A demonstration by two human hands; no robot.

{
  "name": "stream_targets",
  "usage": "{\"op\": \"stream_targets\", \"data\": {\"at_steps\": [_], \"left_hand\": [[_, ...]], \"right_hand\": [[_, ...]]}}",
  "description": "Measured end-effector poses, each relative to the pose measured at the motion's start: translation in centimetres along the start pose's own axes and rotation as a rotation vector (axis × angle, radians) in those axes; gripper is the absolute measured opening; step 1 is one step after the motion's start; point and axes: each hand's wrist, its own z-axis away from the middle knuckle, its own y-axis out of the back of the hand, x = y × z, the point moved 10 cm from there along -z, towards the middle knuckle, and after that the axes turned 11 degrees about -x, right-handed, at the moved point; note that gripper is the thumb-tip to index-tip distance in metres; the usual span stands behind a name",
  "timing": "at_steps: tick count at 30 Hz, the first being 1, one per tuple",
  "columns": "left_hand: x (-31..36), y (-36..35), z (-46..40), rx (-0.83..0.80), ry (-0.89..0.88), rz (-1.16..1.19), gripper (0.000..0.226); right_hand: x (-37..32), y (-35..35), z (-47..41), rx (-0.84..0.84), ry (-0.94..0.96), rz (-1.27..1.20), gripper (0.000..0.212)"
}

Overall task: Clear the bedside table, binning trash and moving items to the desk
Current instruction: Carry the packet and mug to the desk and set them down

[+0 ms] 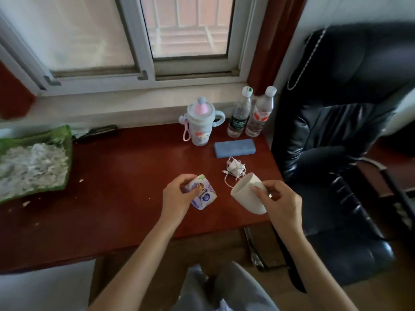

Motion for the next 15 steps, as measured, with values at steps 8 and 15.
{"op": "stream_targets", "data": {"at_steps": [8,15], "left_hand": [[2.6,-7.0,-7.3,-0.217,-0.066,-0.007,0.026],[4.1,-15.3,-12.5,-0.337,-0.039,-0.081,0.028]], "right_hand": [[2.6,4.4,-0.5,0.157,-0.118,0.001,0.008],[6.3,7.8,-2.3,0.203,-0.177,-0.001,0.009]]}}
